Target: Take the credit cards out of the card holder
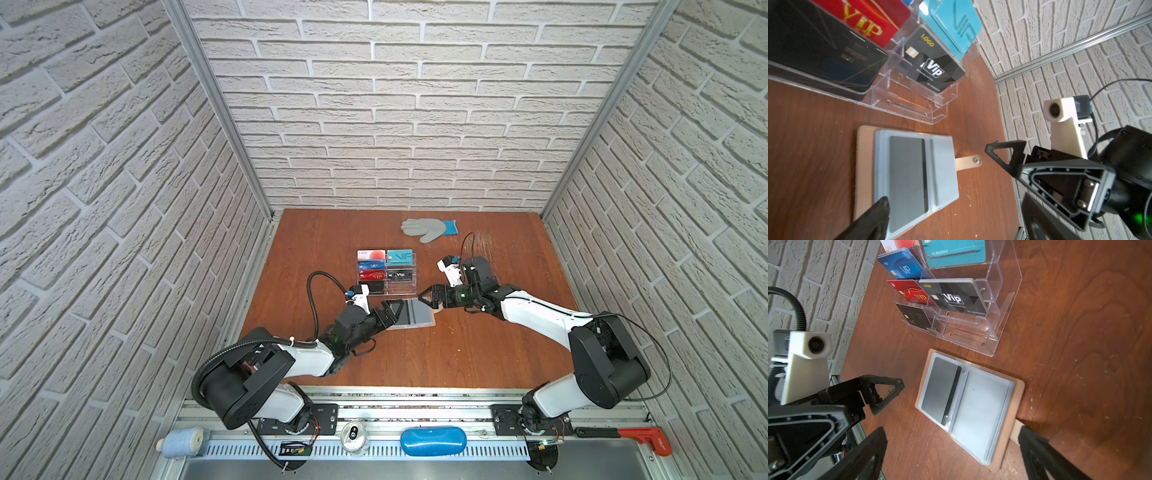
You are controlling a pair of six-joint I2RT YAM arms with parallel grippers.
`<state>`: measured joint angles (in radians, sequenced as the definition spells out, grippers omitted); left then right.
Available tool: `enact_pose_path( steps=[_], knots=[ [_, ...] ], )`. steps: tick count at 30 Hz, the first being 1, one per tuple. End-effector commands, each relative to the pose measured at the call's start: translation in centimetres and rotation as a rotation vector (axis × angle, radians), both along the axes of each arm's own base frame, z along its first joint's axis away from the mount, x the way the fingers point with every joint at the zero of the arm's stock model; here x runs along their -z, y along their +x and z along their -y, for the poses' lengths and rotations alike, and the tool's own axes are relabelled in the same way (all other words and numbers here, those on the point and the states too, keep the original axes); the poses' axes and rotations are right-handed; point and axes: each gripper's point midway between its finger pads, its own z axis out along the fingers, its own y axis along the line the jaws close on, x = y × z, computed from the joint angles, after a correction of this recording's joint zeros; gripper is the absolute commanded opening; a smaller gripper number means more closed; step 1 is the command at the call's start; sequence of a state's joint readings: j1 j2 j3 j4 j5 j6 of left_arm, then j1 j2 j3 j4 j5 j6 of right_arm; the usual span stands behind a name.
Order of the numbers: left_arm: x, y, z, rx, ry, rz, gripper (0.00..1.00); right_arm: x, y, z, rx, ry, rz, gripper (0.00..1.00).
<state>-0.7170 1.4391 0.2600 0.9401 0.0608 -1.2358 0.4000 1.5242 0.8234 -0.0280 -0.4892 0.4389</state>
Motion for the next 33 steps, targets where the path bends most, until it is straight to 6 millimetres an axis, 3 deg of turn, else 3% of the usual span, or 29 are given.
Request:
enact_pose_path(
  steps=[1, 15, 33],
  knots=[
    [-1.5, 0.4, 0.1, -0.022, -0.135, 0.015, 0.98, -0.8, 0.4, -1.6, -0.026, 0.078, 0.030, 1.00],
    [1.4, 2.2, 0.4, -0.087, -0.266, -0.095, 0.98, 1.8, -0.2, -4.5, -0.079, 0.137, -0.054, 1.00],
    [3.7, 1.8, -0.4, -0.127, -0.237, -0.157, 0.98, 3.5, -0.3, -7.1, -0.094, 0.213, -0.120, 1.00]
  ],
)
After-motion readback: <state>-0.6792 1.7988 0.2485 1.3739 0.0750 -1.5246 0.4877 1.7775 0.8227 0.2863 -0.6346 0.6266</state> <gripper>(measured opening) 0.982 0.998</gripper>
